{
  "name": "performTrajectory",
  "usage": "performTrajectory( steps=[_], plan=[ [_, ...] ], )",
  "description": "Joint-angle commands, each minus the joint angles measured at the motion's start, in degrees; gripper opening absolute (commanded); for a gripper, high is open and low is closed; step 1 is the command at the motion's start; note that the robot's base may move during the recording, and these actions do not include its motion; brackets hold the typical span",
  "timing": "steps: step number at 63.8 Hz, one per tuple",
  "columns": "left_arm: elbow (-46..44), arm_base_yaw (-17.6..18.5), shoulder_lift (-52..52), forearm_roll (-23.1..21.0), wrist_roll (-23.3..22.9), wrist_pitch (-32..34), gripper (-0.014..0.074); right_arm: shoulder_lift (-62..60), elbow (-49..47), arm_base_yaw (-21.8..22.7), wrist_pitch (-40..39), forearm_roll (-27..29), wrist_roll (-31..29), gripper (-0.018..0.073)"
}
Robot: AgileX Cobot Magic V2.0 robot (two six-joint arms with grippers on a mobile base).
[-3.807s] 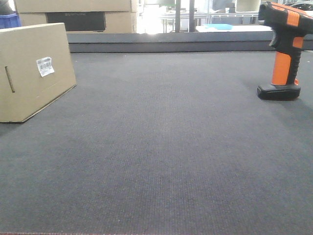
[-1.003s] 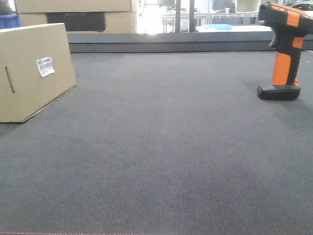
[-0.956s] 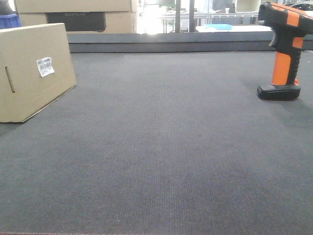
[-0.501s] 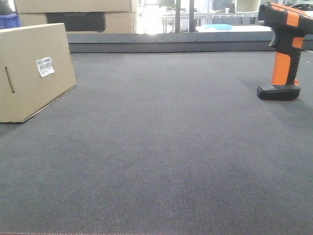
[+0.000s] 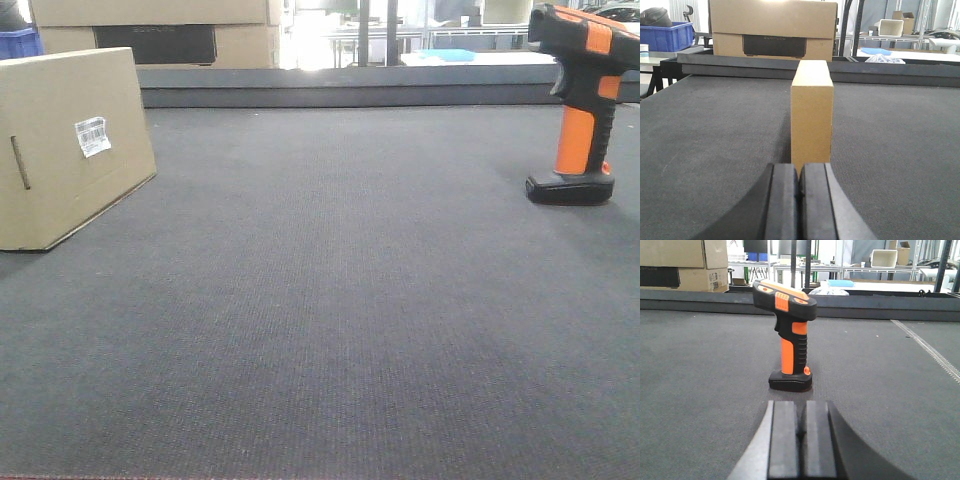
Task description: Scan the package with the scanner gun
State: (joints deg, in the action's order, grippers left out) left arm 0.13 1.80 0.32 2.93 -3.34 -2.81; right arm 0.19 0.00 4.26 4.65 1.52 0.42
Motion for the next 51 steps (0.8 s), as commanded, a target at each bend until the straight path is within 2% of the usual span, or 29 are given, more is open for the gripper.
performTrajectory(
  steps=[1, 51],
  plan=[
    [-0.13, 0.23, -0.32, -0.17, 0.34, 0.74, -0.0111, -0.19, 0.0, 0.3, -1.48, 0.18, -0.42, -0.0168],
    [-0.13, 0.23, -0.32, -0.17, 0.34, 0.74, -0.0111, -0.19, 0.0, 0.3, -1.58, 0.18, -0.42, -0.0168]
  ],
)
